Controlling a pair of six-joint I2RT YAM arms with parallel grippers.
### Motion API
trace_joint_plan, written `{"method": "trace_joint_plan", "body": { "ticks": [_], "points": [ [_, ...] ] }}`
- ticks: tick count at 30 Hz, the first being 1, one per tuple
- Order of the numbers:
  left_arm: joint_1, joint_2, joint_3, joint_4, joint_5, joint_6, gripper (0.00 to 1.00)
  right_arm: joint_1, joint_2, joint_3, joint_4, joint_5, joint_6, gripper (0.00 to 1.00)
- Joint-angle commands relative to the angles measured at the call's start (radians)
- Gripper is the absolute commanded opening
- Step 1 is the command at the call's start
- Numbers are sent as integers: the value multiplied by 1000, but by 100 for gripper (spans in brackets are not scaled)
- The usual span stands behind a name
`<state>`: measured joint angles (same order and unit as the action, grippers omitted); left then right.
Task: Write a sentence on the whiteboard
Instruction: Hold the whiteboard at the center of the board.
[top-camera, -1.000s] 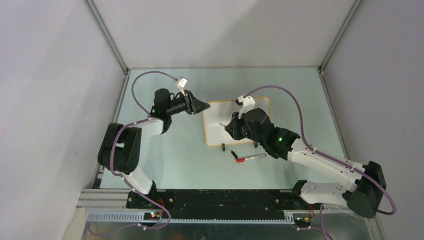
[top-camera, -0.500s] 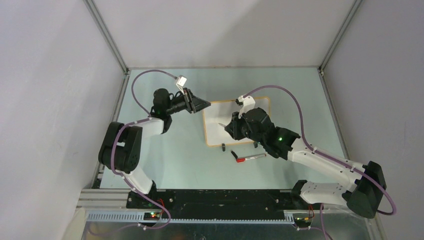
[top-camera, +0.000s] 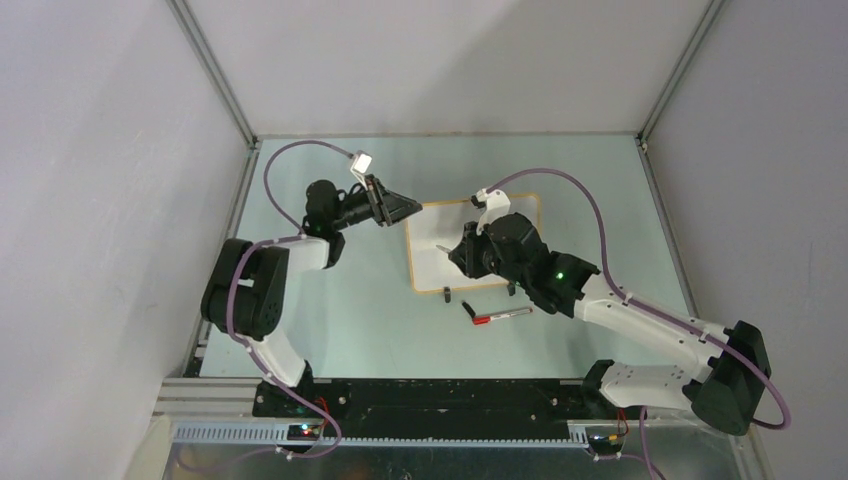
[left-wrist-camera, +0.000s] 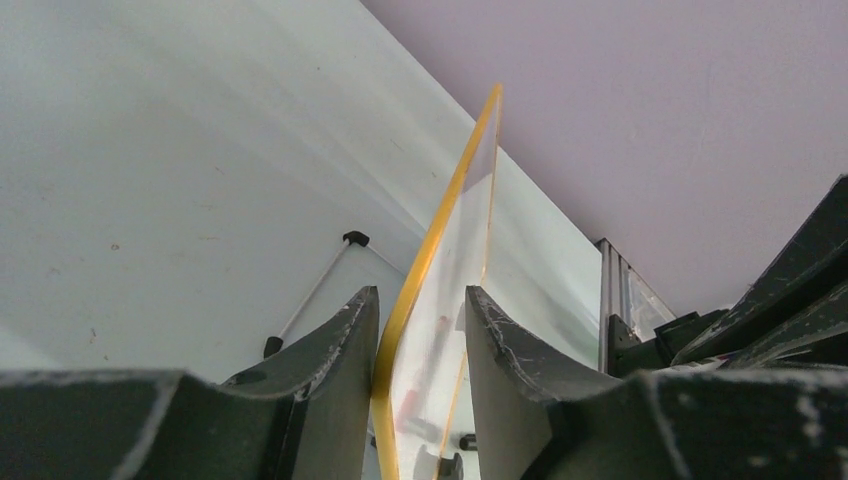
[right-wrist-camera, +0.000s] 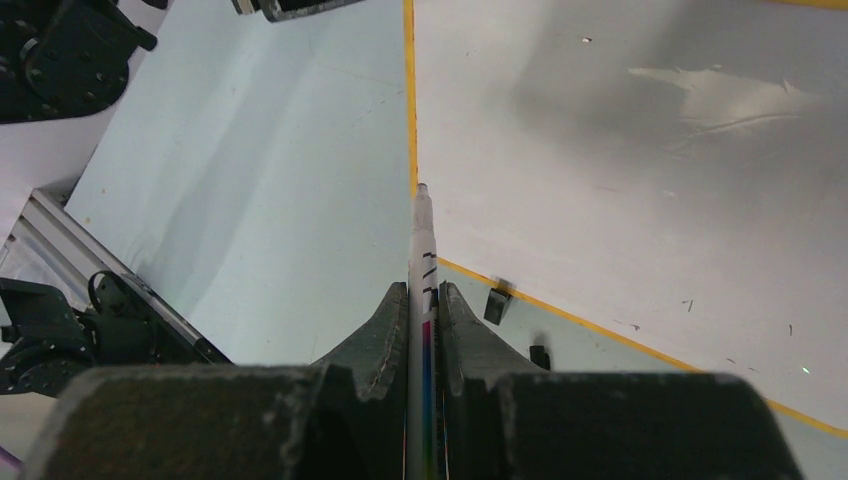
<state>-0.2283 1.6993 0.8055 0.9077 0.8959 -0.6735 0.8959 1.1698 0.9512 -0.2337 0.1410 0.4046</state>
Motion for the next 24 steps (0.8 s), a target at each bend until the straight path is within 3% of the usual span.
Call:
{"method": "trace_joint_plan", "body": {
  "ticks": [1,13,21,24],
  "points": [
    [17,25,-31,227,50,-97,42,-4,8,66,-12,20,24,0],
    [48,152,-13,587,107,-391,42,-2,9,66,-22,23,31,0],
    [47,144,-14,551,99,-365,41,-2,9,67,-27,26,30,0],
    [44,124,-10,418,80,-276,40,-2,9,67,-24,22,27,0]
  ]
}}
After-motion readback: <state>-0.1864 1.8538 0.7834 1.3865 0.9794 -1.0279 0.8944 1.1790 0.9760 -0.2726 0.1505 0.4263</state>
